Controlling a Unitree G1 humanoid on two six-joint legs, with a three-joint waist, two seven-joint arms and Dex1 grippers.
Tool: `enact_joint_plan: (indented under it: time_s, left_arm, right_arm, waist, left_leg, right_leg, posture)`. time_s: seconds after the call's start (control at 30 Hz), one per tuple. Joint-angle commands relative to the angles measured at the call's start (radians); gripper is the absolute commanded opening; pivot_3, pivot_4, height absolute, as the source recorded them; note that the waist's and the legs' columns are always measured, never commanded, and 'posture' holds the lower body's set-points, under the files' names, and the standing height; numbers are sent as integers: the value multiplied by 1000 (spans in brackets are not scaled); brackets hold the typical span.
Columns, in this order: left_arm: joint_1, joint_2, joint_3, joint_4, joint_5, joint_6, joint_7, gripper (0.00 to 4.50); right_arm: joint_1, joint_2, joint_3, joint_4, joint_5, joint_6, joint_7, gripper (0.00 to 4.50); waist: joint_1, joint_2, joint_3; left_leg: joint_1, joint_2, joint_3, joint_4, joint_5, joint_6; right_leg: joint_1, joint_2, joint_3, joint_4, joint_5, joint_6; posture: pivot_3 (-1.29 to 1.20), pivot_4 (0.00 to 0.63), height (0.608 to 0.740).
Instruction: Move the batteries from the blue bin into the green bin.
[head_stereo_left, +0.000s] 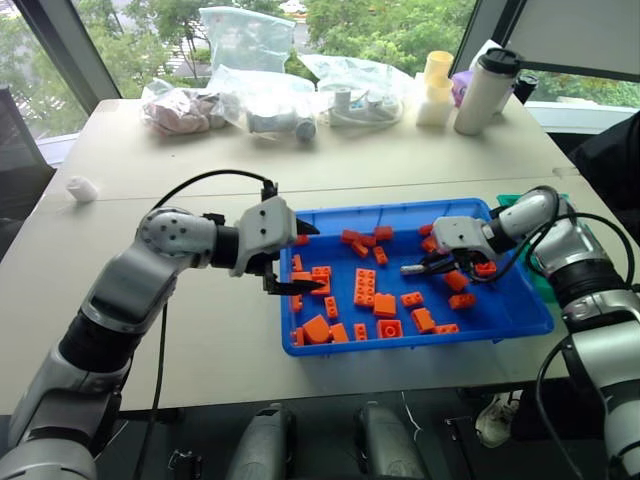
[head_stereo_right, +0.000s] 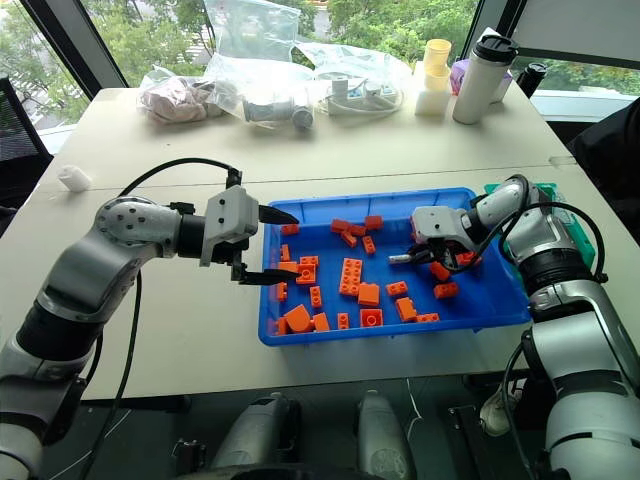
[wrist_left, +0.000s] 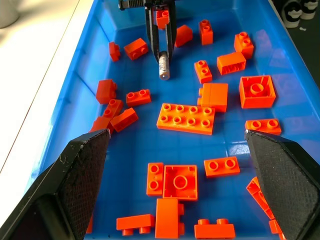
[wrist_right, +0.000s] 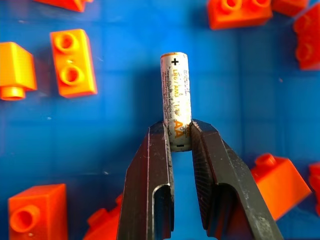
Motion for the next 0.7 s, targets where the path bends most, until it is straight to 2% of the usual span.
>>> enact_joint_plan:
  time_s: [0.03, 0.1, 0.33, 0.5, 0.67, 0.7]
  left_arm:
    - [-34, -83, 96, 15, -97, 13, 49, 4500]
    - [-60, -154, 134, 37, -144, 24, 85, 4500]
    - [-114, -304, 140, 111, -175, -9, 145, 4500]
    - [-130, -345, 104, 177, -148, -39, 126, 4500]
    - [-133, -342, 71, 248, -106, -93, 90, 4500]
    - [-134, -340, 69, 256, -98, -103, 87, 4500]
  right_arm:
    - [-17, -57, -198, -115, 115, 218, -145, 21]
    - [21, -79, -342, -208, 193, 370, -268, 21]
    - [311, -114, -642, -529, 240, 742, -624, 21]
    - [465, -121, -713, -705, 246, 924, -747, 21]
    - [489, -126, -722, -702, 242, 966, -816, 21]
    - [483, -126, -720, -697, 247, 967, -822, 522]
  waist:
    - [3, 1, 0]
    - [11, 1, 0]
    - [28, 0, 0]
    - [15, 1, -1]
    - [-1, 1, -1]
    - [0, 1, -1]
  left_leg:
    - [0, 0, 0, 0, 0, 0]
    - [-1, -1, 0, 0, 0, 0]
    - [-2, -3, 0, 0, 0, 0]
    - [-1, -3, 2, 0, 0, 0]
    - [-1, -2, 2, 0, 0, 0]
    - [-1, -2, 2, 0, 0, 0]
  right_leg:
    - [0, 0, 0, 0, 0, 0]
    - [-1, -2, 0, 0, 0, 0]
    - [0, -5, -2, 0, 0, 0]
    - [-1, -4, -1, 0, 0, 0]
    - [-1, -1, 0, 1, 0, 0]
    - [-1, -1, 0, 1, 0, 0]
  posture:
    - [0, 150, 740]
    - [0, 150, 740]
    - [0, 150, 740]
    - [0, 150, 740]
    - [0, 150, 740]
    - [0, 150, 740]
